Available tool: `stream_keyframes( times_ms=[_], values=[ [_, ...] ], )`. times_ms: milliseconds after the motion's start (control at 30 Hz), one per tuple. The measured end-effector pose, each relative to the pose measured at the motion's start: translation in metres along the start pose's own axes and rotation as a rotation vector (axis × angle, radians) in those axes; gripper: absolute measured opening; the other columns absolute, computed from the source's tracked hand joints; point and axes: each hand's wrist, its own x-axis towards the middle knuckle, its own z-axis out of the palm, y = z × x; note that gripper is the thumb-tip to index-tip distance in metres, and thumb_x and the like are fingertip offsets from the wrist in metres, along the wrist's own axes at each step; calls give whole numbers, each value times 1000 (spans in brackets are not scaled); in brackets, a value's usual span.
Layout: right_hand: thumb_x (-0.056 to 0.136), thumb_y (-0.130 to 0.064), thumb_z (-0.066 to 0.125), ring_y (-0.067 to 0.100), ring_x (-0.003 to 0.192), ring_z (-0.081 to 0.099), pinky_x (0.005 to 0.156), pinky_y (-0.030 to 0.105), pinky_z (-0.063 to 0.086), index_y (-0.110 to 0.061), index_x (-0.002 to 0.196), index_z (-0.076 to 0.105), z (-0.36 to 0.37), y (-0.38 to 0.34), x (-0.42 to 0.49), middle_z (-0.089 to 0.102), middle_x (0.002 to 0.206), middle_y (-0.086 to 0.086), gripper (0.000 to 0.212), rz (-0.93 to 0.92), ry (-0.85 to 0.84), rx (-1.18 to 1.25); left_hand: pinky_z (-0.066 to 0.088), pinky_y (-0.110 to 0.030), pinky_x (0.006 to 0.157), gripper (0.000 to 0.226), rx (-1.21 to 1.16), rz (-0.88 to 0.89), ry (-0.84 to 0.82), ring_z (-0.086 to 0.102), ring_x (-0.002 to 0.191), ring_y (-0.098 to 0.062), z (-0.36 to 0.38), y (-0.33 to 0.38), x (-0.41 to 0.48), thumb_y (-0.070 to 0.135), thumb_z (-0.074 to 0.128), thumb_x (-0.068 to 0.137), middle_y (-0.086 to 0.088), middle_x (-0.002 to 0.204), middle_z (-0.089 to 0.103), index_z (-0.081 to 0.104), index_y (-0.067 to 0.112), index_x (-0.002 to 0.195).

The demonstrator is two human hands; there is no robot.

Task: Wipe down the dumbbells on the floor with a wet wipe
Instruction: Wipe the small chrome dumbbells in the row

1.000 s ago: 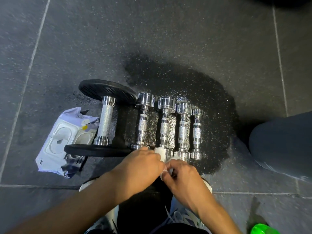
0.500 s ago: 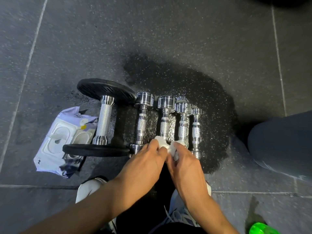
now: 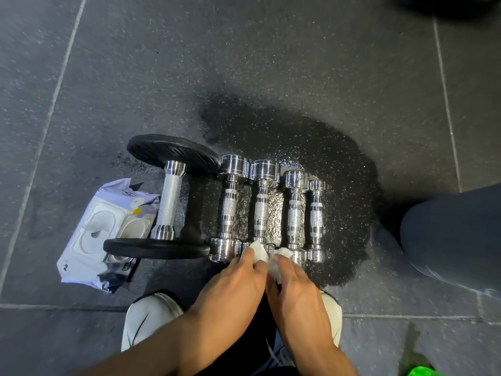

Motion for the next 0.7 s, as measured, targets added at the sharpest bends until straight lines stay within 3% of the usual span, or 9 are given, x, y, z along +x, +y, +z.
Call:
stream_keyframes(
  times_ms=[100, 167, 200, 267, 367, 467, 500, 567, 700],
  values=[
    [105, -18, 53, 22, 83, 67, 66, 33, 49, -21, 123, 58, -1, -1, 8, 63, 113, -3, 20, -22, 25, 21, 55, -27, 73, 32, -28, 9, 93, 62, 96, -18, 4, -3, 1, 10, 65, 86, -4, 112, 44, 51, 17, 115],
    [103, -17, 56, 26, 87, 67, 70, 38, 52, -18, 121, 60, -2, -3, 15, 65, 111, 0, 18, -44, 72, 6, 53, -23, 62, 41, -67, 50, 174, 60, 80, -15, 8, -8, 7, 10, 78, 69, -2, 98, 47, 54, 18, 101],
    [101, -15, 59, 27, 86, 67, 69, 38, 53, -17, 119, 61, -1, -2, 20, 67, 108, 2, 18, -55, 93, -13, 53, -24, 63, 43, -86, 63, 200, 59, 79, -15, 8, -10, 11, 9, 79, 66, -2, 96, 48, 54, 18, 100],
    [97, -13, 65, 27, 86, 68, 68, 35, 53, -16, 116, 63, 2, -1, 31, 70, 102, 3, 19, -77, 126, -57, 56, -28, 72, 39, -90, 85, 230, 57, 82, -18, 6, -13, 17, 7, 75, 69, -4, 97, 51, 55, 16, 101],
    [101, -22, 60, 25, 91, 66, 71, 31, 50, -15, 119, 64, 0, -6, 45, 70, 101, 5, 20, -102, 136, -58, 51, -34, 91, 30, -79, 78, 182, 53, 97, -23, -1, -15, 24, 3, 49, 82, -5, 105, 52, 54, 14, 110],
    [105, -21, 55, 16, 78, 54, 58, 15, 35, -15, 113, 62, -1, -9, 61, 65, 85, 0, 12, -94, 139, -44, 41, -29, 101, 37, -326, -74, 107, 46, 120, -21, -13, -16, 34, 5, 40, 95, -5, 125, 50, 46, 12, 132],
    [104, -18, 55, 15, 71, 52, 54, 15, 35, -16, 105, 59, -2, -10, 66, 60, 77, -4, 5, -92, 144, -27, 40, -29, 103, 41, -379, -114, 73, 44, 125, -21, -19, -16, 39, 7, 41, 97, -5, 130, 51, 42, 12, 138],
    [104, -17, 56, 17, 61, 55, 47, 19, 37, -19, 92, 50, 0, -11, 76, 56, 67, -6, 13, -80, 138, 21, 38, -30, 100, 42, -425, -144, 9, 41, 129, -22, -27, -15, 48, 7, 41, 98, -7, 131, 53, 40, 10, 140],
    [103, -17, 54, 14, 51, 51, 43, 31, 37, -21, 90, 41, 0, -8, 87, 59, 66, -3, 19, -34, 108, 212, 43, -33, 95, 30, -535, -218, -20, 44, 122, -24, -34, -19, 61, 8, 39, 98, -2, 111, 55, 46, 14, 127]
  ],
)
